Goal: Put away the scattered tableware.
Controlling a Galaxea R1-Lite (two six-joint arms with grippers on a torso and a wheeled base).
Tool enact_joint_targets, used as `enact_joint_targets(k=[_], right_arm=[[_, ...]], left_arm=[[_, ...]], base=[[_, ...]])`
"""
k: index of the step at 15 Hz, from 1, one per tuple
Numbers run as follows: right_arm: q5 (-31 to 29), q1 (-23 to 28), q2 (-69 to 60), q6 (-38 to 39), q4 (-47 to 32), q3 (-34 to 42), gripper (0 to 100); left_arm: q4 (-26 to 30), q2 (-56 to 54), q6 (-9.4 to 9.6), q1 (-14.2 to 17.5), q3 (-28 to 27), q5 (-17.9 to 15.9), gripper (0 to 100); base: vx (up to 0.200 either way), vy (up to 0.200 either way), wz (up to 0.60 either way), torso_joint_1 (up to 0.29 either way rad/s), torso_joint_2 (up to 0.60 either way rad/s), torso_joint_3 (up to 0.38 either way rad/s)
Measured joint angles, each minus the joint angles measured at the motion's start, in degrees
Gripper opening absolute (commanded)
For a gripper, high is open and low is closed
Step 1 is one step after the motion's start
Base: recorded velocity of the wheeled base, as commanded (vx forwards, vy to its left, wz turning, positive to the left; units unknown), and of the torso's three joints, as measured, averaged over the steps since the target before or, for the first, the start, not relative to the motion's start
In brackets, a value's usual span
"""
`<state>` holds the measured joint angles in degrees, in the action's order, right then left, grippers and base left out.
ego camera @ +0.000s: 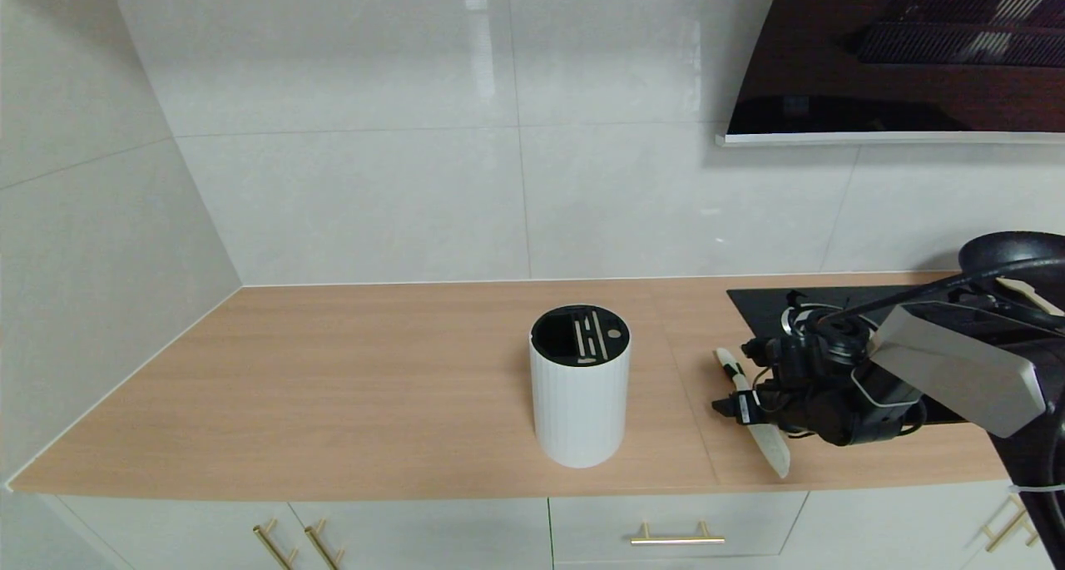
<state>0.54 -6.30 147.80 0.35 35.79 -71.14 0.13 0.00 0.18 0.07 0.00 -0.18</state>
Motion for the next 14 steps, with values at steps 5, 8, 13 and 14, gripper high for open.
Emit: enact_joint_targets(k=[5,8,13,14], right_arm=[[-3.6,0.0,0.4,-1.0,0.8,0.1,100],[-3.7,0.0,0.4,-1.2,0.9,0.1,100],[-3.8,-0.1,0.3,-2.3,0.6,0.5,0],[-3.8,-0.2,0.3,-2.5,0.6,0.7,0]], left_arm=[[0.0,0.0,-0.02,0.0,0.0,0.0,100],[0.0,0.0,0.00,0.0,0.0,0.0,100],[0.0,0.0,0.00,0.0,0.0,0.0,100],[0.0,0.0,0.00,0.0,0.0,0.0,100]], base=[[0.000,0.000,0.00,0.000,0.00,0.000],[0.000,0.000,0.00,0.000,0.00,0.000],[0.000,0.000,0.00,0.000,0.00,0.000],[0.000,0.000,0.00,0.000,0.00,0.000]])
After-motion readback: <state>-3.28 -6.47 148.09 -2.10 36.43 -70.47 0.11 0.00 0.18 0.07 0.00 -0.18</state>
